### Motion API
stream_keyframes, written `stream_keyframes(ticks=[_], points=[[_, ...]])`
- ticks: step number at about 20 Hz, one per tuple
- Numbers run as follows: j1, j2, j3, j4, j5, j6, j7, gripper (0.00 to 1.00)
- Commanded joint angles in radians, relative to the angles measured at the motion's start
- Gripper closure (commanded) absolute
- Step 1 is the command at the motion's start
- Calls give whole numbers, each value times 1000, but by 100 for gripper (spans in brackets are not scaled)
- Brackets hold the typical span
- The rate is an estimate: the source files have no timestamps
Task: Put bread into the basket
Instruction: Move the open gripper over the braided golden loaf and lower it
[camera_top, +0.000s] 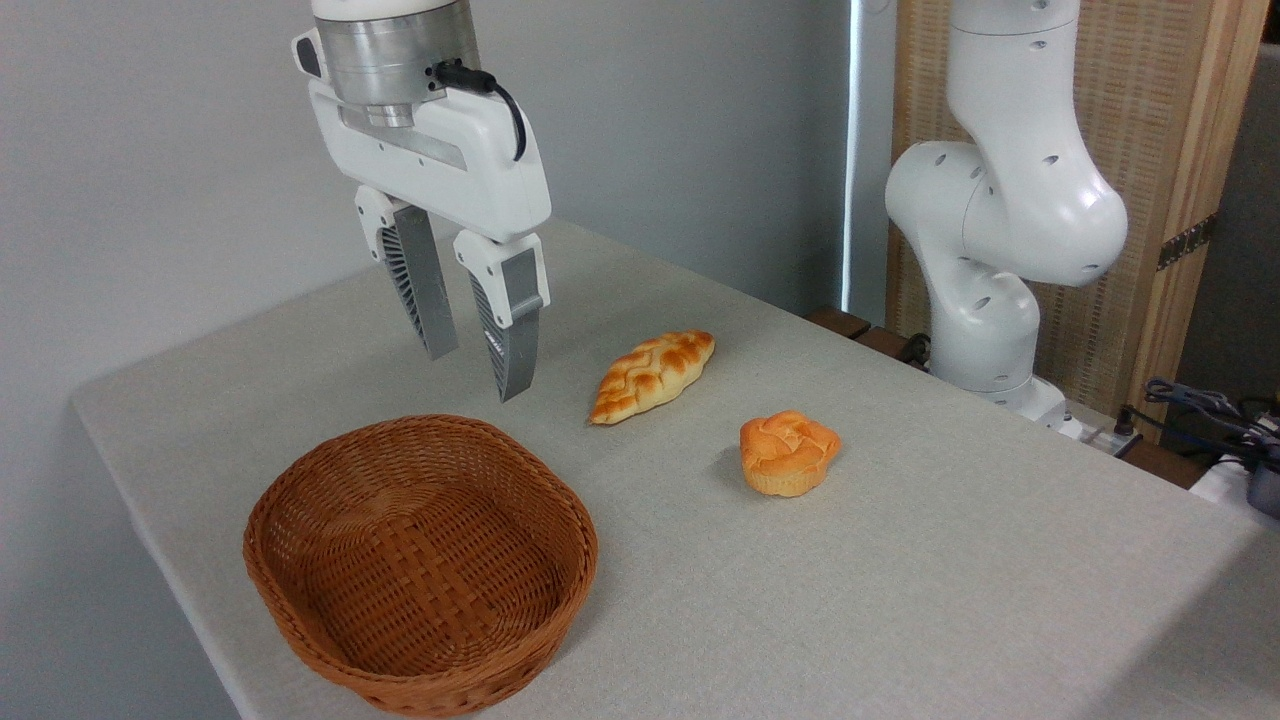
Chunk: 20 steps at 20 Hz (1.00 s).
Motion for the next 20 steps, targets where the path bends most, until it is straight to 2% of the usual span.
stream_keyframes(ticks=[1,8,11,14,18,20], points=[[-22,-78,-1,-83,-70,-38,46,0],[-30,-86,5,-96,-70,-34,48,0],[-59,-126,13,-167,-70,21,48,0],[-110,-172,24,-257,-69,73,46,0],[-154,-217,34,-342,-69,83,46,0],[-196,-217,48,-368,-69,83,46,0]])
